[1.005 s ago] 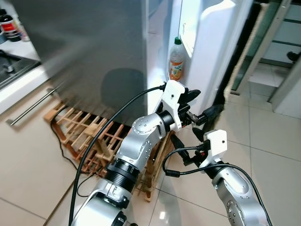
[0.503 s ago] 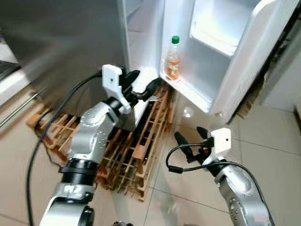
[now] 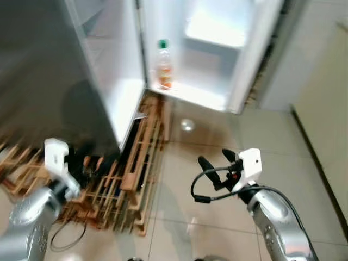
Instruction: Restocking fridge
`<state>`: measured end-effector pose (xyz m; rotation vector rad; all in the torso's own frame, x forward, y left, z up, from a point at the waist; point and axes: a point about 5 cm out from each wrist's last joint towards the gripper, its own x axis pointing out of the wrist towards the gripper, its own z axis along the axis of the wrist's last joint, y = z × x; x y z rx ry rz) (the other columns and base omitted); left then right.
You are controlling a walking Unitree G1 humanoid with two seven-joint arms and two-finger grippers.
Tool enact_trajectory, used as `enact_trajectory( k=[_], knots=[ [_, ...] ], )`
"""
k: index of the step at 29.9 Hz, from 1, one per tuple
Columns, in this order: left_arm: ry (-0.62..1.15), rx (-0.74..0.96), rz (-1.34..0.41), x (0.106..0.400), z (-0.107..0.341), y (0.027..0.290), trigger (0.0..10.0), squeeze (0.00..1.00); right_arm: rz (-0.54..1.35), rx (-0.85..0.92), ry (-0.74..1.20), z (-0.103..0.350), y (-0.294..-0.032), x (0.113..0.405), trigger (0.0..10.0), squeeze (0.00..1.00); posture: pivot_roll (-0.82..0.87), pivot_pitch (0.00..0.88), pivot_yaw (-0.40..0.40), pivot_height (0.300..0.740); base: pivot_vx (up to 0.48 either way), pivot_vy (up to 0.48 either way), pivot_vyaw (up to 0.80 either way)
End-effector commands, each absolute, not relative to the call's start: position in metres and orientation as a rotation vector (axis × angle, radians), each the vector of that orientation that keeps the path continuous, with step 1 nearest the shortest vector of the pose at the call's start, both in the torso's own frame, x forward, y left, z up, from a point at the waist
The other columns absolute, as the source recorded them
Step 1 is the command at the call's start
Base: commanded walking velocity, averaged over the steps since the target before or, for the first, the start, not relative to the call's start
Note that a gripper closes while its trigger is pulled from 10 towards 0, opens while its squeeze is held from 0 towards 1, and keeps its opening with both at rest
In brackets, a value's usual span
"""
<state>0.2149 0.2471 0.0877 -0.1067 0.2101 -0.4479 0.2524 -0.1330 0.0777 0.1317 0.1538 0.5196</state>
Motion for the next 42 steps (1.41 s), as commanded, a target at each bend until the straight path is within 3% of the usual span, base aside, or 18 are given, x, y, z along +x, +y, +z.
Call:
enact_trajectory(
  k=[1, 5, 9, 17, 26, 42],
  knots=[
    [0.166, -0.075, -0.377, 0.219, 0.092, 0.25, 10.0, 0.0, 0.536, 0.13, 0.135, 0.081, -0.128, 0.258, 10.0, 0.0, -0.06, 0.0, -0.017, 0.74, 0.0, 0.0, 0.74],
    [0.087, -0.094, -0.173, 0.232, 0.102, 0.259, 10.0, 0.0, 0.502, 0.131, 0.131, 0.081, -0.132, 0.264, 10.0, 0.0, -0.06, 0.0, -0.023, 0.74, 0.0, 0.0, 0.72],
    [-0.029, -0.185, -0.001, 0.256, 0.132, 0.25, 10.0, 0.0, 0.452, 0.147, 0.128, 0.08, -0.135, 0.273, 10.0, 0.0, -0.06, 0.0, -0.026, 0.74, 0.0, 0.0, 0.6],
    [-0.15, -0.069, -0.003, 0.264, 0.159, 0.228, 10.0, 0.0, 0.426, 0.2, 0.124, 0.082, -0.132, 0.28, 10.0, 0.0, -0.06, 0.0, -0.025, 0.74, -0.03, 0.107, 0.57],
    [-0.083, 0.003, -0.018, 0.27, 0.148, 0.189, 10.0, 0.0, 0.427, 0.221, 0.102, 0.088, -0.128, 0.291, 10.0, 0.0, -0.06, 0.0, -0.03, 0.74, -0.087, 0.184, 0.55],
    [-0.11, 0.072, -0.012, 0.282, 0.152, 0.18, 10.0, 0.0, 0.452, 0.208, 0.079, 0.09, -0.118, 0.293, 10.0, 0.0, -0.06, 0.0, -0.019, 0.74, 0.0, 0.0, 0.51]
  ],
)
